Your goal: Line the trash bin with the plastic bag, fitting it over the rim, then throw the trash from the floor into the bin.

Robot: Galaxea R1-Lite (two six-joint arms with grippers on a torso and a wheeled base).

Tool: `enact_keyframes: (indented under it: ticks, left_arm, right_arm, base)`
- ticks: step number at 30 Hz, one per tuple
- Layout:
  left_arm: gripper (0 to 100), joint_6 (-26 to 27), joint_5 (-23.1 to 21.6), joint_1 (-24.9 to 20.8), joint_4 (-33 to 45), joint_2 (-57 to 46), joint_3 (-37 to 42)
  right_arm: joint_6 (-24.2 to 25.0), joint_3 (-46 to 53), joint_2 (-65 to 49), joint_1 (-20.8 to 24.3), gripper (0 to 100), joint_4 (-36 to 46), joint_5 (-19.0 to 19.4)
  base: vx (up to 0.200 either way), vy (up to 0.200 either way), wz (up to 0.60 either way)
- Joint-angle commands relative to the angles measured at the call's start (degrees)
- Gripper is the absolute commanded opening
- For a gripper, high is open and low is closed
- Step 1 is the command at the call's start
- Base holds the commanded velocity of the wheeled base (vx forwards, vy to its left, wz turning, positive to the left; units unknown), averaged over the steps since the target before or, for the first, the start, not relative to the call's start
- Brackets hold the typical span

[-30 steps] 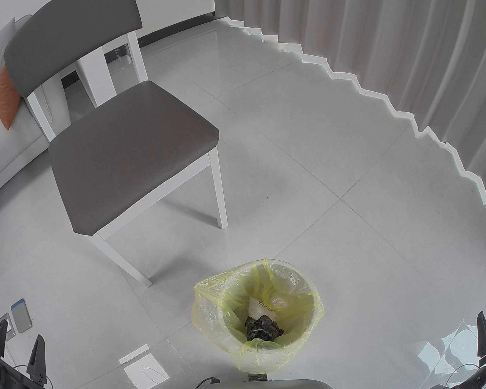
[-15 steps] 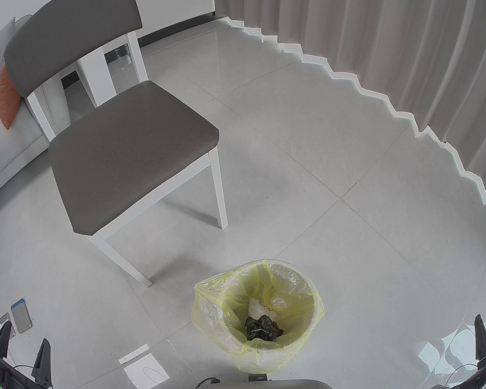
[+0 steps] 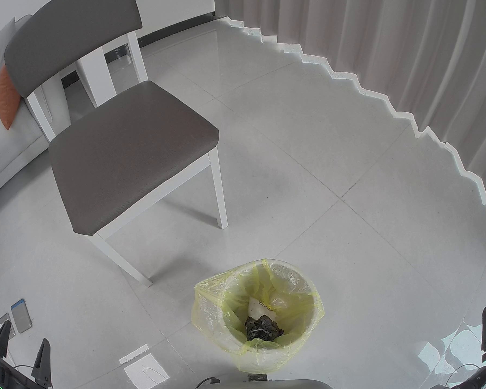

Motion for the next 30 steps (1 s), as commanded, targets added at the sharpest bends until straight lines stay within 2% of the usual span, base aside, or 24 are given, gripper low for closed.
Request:
enact_keyframes:
  ticks: [1,2,6,8,13,19,21,24,30]
  left_arm:
    - [100,-0.1,0.1,0.0,0.0,-0.4,0.5]
    - [100,0.1,0.1,0.0,0.0,-0.4,0.6]
    - [100,0.1,0.2,0.0,-0.1,-0.5,0.7]
    - [100,0.2,0.3,0.0,-0.1,-0.5,0.7]
    - [100,0.2,0.3,0.1,0.0,-0.5,0.6]
    - [100,0.2,0.3,0.0,-0.1,-0.5,0.6]
    - [100,0.2,0.3,0.1,-0.1,-0.5,0.6]
    - [100,0.1,0.3,0.1,-0.1,-0.5,0.6]
    - [100,-0.8,0.7,0.1,-0.2,-0.5,0.7]
  right_arm:
    - [0.4,1.0,-0.6,0.0,100,0.1,-0.7]
    - [0.6,1.0,-0.6,0.0,100,0.2,-0.1]
    - [1.3,1.0,-0.6,0.1,100,0.4,8.5]
    - [2.4,0.9,-0.6,0.1,100,0.8,10.0]
    - [4.6,0.1,-0.6,0.1,100,2.9,9.1]
    - [4.0,1.0,-0.7,0.0,100,0.7,10.2]
    - [3.7,0.9,-0.7,0.0,100,0.8,9.9]
    - [2.1,0.6,-0.6,-0.2,100,5.8,7.8]
    - [2.1,0.7,-0.5,-0.1,100,5.1,7.8]
  base:
    - [0.0,0.0,0.0]
    - [0.0,0.0,0.0]
    - [0.0,0.0,0.0]
    - [0.0,0.0,0.0]
    - [0.0,0.0,0.0]
    - [0.0,0.0,0.0]
    - [0.0,0.0,0.0]
    - [0.0,0.0,0.0]
    - [0.0,0.0,0.0]
